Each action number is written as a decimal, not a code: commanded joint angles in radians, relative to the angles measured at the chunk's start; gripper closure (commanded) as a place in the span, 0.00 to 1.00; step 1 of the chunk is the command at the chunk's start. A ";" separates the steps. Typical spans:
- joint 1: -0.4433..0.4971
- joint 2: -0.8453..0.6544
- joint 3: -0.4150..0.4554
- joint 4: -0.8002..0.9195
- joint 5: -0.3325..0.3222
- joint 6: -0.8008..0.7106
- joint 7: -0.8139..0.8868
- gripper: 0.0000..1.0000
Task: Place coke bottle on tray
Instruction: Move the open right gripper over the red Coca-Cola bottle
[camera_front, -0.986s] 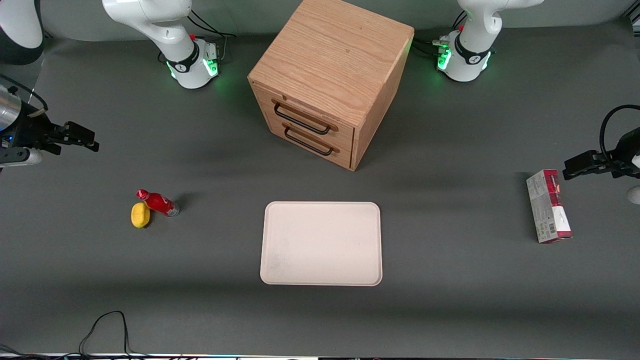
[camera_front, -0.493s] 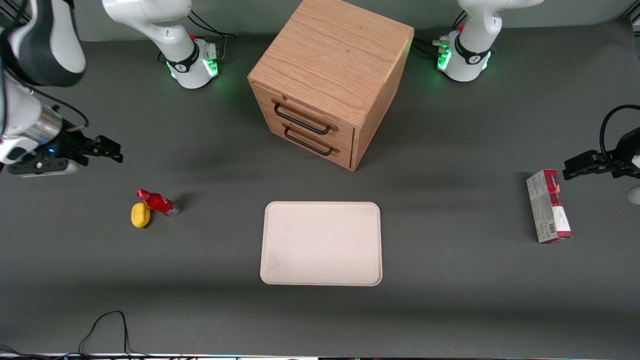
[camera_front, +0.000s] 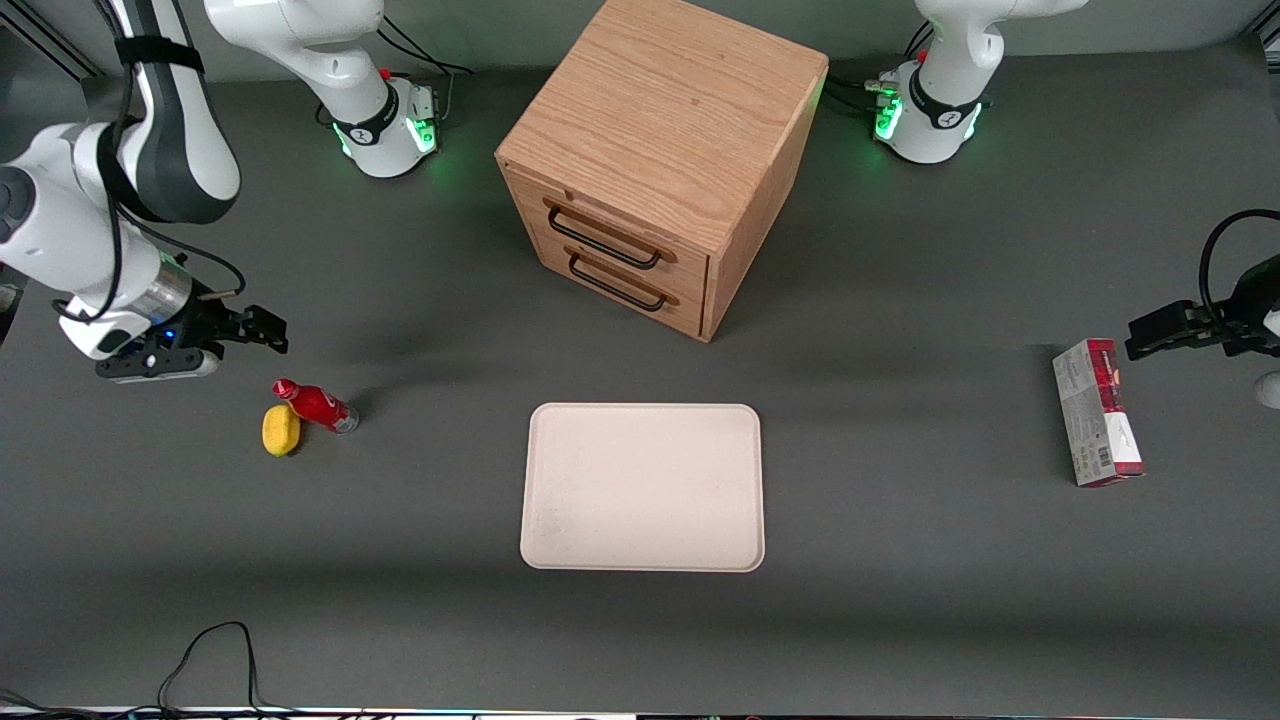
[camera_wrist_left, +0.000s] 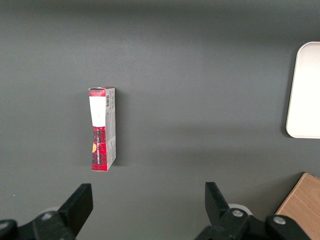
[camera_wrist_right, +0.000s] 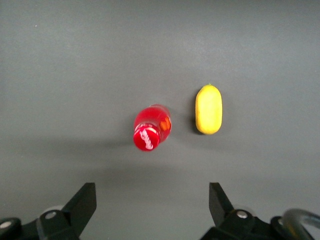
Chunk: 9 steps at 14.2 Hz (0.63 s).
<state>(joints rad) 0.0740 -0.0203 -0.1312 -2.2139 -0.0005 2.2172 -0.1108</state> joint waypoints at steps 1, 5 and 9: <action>0.012 0.037 -0.008 -0.010 -0.015 0.056 -0.017 0.00; 0.013 0.072 -0.008 -0.032 -0.015 0.121 -0.015 0.00; 0.013 0.115 -0.007 -0.032 -0.015 0.163 -0.015 0.00</action>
<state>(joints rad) 0.0776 0.0760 -0.1312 -2.2407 -0.0006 2.3443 -0.1110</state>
